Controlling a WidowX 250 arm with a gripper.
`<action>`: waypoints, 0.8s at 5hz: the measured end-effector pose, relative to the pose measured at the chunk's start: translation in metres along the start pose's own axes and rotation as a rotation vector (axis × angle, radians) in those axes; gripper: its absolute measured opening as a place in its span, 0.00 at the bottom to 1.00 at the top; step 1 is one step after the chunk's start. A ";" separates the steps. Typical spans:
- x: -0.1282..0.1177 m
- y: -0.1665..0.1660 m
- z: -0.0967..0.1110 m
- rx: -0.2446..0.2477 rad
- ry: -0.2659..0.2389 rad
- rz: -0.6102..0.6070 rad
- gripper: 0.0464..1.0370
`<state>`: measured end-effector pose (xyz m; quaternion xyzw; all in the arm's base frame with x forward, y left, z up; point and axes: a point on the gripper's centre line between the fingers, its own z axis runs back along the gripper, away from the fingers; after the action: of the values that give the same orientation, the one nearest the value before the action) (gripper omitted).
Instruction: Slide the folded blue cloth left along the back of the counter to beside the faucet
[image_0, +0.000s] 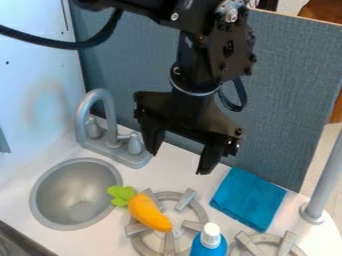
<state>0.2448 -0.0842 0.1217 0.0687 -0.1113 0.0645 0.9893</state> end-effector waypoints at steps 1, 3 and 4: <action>-0.004 0.001 -0.006 0.012 0.021 -0.005 0.97; -0.003 0.000 -0.006 0.012 0.021 -0.006 0.97; 0.013 -0.005 -0.035 -0.007 0.028 -0.065 0.97</action>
<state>0.2657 -0.0828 0.0906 0.0680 -0.0954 0.0329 0.9926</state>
